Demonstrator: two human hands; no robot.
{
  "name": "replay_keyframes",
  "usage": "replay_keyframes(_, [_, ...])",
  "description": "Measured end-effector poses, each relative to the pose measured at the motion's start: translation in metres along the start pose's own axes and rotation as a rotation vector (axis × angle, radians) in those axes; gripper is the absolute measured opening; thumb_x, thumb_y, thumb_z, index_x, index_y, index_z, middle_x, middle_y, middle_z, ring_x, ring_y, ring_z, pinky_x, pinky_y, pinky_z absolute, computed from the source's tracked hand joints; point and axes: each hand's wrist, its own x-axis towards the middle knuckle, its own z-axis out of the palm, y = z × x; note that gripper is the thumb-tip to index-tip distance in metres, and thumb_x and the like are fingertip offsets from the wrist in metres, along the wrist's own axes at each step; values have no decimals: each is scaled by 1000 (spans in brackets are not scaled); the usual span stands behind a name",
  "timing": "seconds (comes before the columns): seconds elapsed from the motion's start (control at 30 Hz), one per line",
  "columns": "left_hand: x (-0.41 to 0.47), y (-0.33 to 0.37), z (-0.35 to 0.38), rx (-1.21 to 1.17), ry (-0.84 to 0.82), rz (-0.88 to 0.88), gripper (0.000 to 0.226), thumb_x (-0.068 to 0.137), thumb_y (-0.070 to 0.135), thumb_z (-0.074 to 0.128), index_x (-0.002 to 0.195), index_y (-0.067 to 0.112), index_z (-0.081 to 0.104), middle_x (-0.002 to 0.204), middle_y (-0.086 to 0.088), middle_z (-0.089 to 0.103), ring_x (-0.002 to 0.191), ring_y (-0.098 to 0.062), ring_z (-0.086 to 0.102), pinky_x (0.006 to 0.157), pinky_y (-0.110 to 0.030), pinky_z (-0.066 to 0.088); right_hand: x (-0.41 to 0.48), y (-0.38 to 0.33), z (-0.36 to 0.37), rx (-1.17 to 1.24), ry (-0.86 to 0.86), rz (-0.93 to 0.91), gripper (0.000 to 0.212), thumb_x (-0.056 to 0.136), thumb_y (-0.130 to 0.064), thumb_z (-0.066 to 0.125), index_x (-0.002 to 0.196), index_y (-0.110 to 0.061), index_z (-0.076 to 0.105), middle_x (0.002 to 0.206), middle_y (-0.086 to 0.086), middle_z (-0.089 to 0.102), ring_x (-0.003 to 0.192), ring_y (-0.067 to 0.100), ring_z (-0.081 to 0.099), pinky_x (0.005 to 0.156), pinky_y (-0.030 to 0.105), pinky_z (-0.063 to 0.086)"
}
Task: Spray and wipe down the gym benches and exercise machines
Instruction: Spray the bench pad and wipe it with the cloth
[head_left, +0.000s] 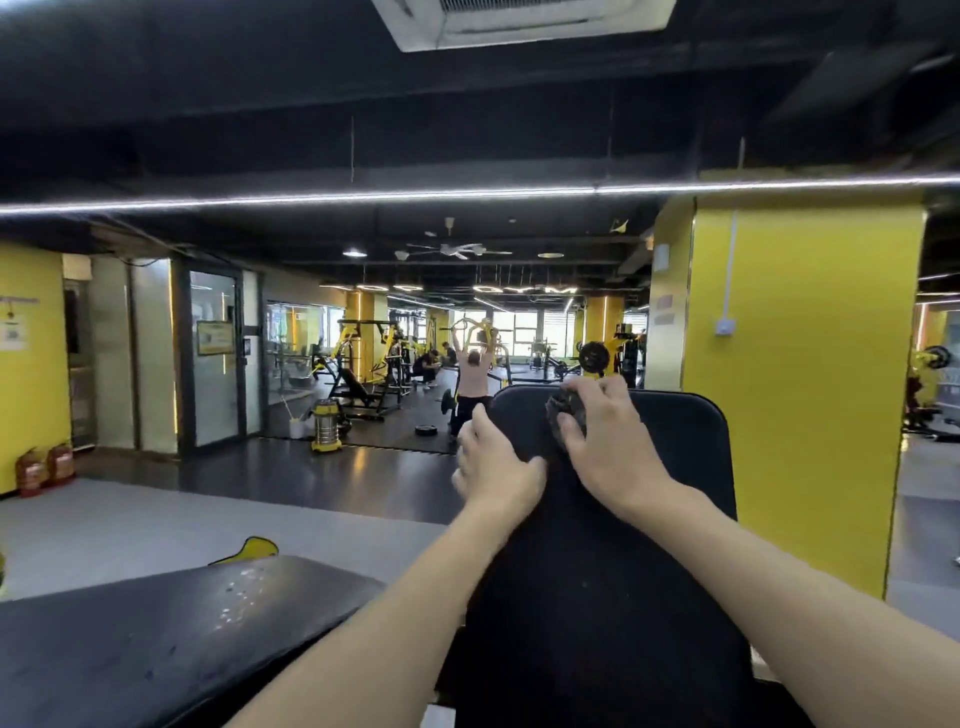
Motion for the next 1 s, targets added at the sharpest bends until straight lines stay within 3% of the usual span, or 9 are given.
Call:
replay_keyframes(0.13, [22, -9, 1, 117, -102, 88, 85, 80, 36, 81, 142, 15, 26, 143, -3, 32, 131, -26, 44, 106, -52, 42, 23, 13, 17, -137, -19, -189, 40, 97, -16, 56, 136, -15, 48, 131, 8, 34, 118, 25, 45, 100, 37, 45])
replay_keyframes(0.3, [46, -27, -1, 94, -207, 103, 73, 77, 41, 83, 128, 17, 37, 131, -3, 50, 122, -26, 53, 100, -47, 48, 16, 34, 39, -561, -18, -360, 63, 77, -18, 72, 135, -13, 50, 129, 14, 47, 102, 34, 52, 81, 43, 48])
replay_keyframes(0.43, [56, -32, 1, 88, -229, 77, 67, 74, 44, 83, 117, 25, 36, 120, 5, 56, 112, -25, 58, 97, -48, 50, 19, 38, 46, -541, 43, -488, 79, 63, -4, 74, 136, -8, 45, 121, 16, 52, 98, 34, 53, 81, 43, 52])
replay_keyframes(0.5, [57, -35, 4, 54, -226, 64, 68, 72, 45, 83, 119, 26, 38, 121, 7, 56, 113, -25, 58, 97, -48, 49, 34, 30, 50, -415, 104, -452, 67, 72, 2, 68, 133, -4, 43, 120, 16, 50, 100, 33, 54, 86, 40, 52])
replay_keyframes(0.6, [56, -40, 7, 31, -229, 100, 74, 64, 54, 78, 121, 26, 39, 124, 8, 57, 113, -25, 59, 95, -49, 50, 44, 17, 59, -272, 191, -293, 43, 77, 6, 73, 118, 5, 60, 114, 22, 52, 97, 34, 59, 83, 37, 55])
replay_keyframes(0.67, [55, -41, 8, 56, -215, 116, 67, 68, 44, 74, 122, 24, 39, 123, 4, 56, 109, -25, 59, 92, -49, 52, 35, 16, 69, -358, 209, -393, 43, 70, 5, 79, 111, 6, 66, 105, 23, 57, 91, 36, 60, 76, 42, 58])
replay_keyframes(0.73, [56, -41, 7, 81, -219, 132, 59, 71, 34, 66, 121, 21, 38, 122, 0, 56, 106, -27, 58, 90, -49, 52, 24, 20, 72, -431, 119, -552, 46, 74, -2, 76, 118, 1, 64, 111, 20, 57, 92, 35, 58, 77, 44, 56])
replay_keyframes(0.83, [58, -42, 6, 35, -238, 149, 71, 70, 44, 79, 123, 22, 39, 122, 2, 56, 109, -24, 59, 92, -47, 52, 37, 31, 58, -545, 33, -699, 50, 72, -5, 74, 120, -6, 65, 118, 15, 59, 97, 33, 58, 79, 43, 54])
replay_keyframes(1.0, [59, -43, 3, 6, -259, 150, 75, 66, 49, 81, 123, 24, 40, 123, 5, 55, 111, -23, 58, 94, -47, 52, 52, 19, 70, -448, 220, -449, 45, 72, 7, 68, 116, -3, 66, 112, 16, 60, 94, 33, 54, 80, 45, 54])
